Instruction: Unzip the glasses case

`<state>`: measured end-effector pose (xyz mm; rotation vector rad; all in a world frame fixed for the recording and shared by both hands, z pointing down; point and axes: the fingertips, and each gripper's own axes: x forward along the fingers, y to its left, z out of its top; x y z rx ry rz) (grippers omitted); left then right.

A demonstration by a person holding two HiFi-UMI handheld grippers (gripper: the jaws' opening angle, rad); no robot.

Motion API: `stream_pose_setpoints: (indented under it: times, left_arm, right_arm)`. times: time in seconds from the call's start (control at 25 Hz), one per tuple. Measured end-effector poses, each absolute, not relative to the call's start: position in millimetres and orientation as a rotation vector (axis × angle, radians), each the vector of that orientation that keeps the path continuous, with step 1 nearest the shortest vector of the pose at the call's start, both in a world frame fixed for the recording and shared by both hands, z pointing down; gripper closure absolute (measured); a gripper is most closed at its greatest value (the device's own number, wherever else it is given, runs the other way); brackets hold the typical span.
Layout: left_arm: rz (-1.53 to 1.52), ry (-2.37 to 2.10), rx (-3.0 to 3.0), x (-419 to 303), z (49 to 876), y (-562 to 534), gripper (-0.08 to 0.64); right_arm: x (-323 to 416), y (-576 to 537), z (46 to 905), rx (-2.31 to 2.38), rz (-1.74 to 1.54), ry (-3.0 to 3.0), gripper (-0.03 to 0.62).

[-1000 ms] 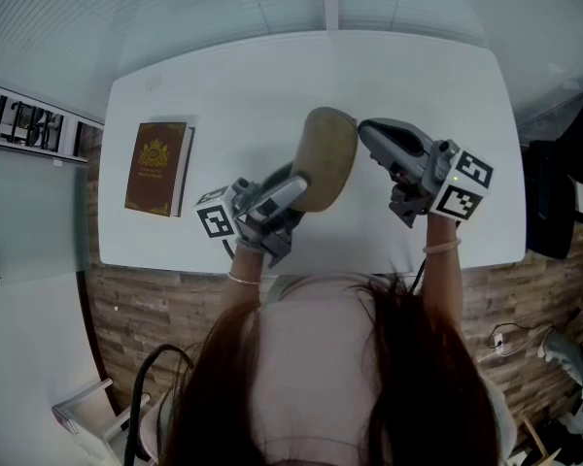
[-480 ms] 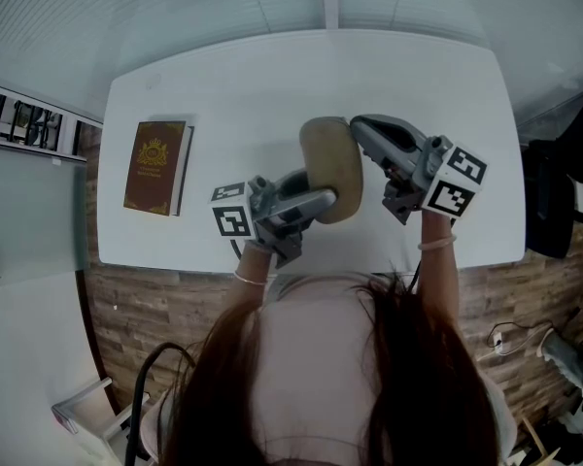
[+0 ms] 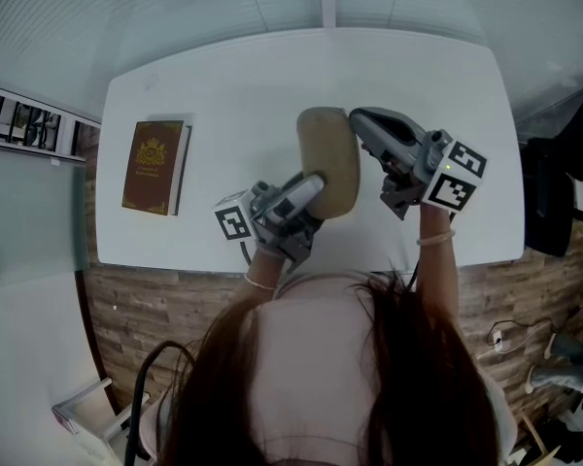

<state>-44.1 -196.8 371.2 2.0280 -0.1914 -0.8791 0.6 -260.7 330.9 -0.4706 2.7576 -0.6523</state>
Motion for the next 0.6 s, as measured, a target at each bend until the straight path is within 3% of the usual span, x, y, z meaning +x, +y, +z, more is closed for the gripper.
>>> stream_pose_setpoints:
  times: [0.6]
  left_arm:
    - [-1.027, -0.177, 1.906, -57.8, 356.5, -205.5, 0.287]
  right_arm:
    - [-1.7, -249.1, 336.3, -0.434, -0.646, 2.796, 0.589]
